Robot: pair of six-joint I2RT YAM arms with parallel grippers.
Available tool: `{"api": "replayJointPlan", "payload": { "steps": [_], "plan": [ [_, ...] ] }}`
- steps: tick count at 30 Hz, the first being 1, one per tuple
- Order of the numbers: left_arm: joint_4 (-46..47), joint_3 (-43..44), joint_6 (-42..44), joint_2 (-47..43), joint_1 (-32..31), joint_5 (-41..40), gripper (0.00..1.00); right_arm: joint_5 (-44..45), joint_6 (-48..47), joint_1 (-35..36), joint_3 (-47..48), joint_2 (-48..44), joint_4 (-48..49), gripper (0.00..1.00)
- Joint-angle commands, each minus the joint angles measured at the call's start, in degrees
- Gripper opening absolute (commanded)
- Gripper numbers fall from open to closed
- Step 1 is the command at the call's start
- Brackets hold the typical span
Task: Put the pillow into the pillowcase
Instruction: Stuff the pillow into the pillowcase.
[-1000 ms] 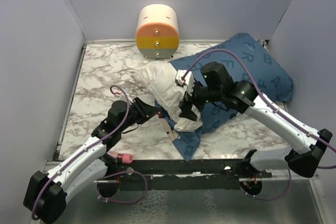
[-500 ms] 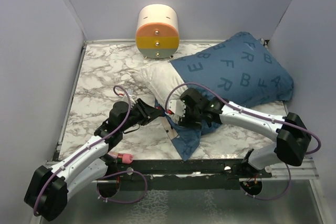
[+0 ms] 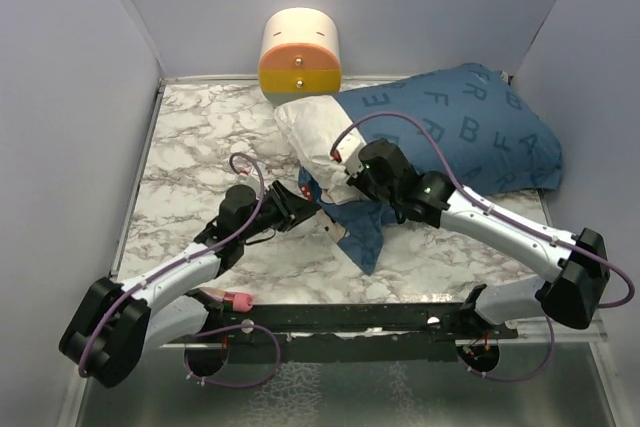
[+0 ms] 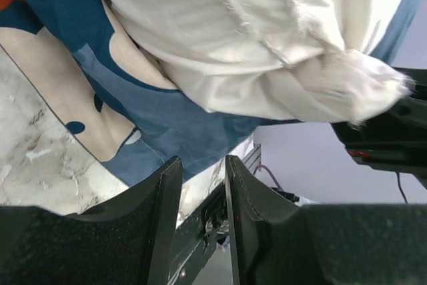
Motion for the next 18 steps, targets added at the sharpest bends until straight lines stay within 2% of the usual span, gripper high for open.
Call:
{"api": "replayJointPlan", "payload": {
  "steps": [1, 6, 8, 10, 12, 18],
  "plan": [
    [9.3, 4.1, 0.2, 5.9, 0.2, -0.7, 0.35, -1.3, 11.2, -0.4, 2.5, -4.5, 7.9, 0.01],
    [16.9, 6.4, -1.1, 12.7, -0.3, -6.9, 0.31, -2.0, 15.3, -0.4, 0.5, -4.8, 6.8, 0.01],
    [14.8, 8.5, -0.5, 15.9, -0.6, -8.2, 0.29, -1.9, 16.6, -0.4, -0.6, -5.8, 7.3, 0.01],
    [11.1, 10.4, -0.1, 19.1, -0.9, -8.3, 0.21, -1.0, 17.3, -0.4, -0.9, -6.3, 7.5, 0.01],
    [6.6, 11.8, -0.1, 21.2, -2.2, -10.0, 0.17, 0.3, 17.7, -0.4, -0.1, -6.4, 7.4, 0.01],
    [2.4, 12.0, -0.2, 22.2, -3.5, -14.2, 0.11, 3.0, 19.1, -0.4, 1.5, -6.1, 7.3, 0.01]
  ]
}}
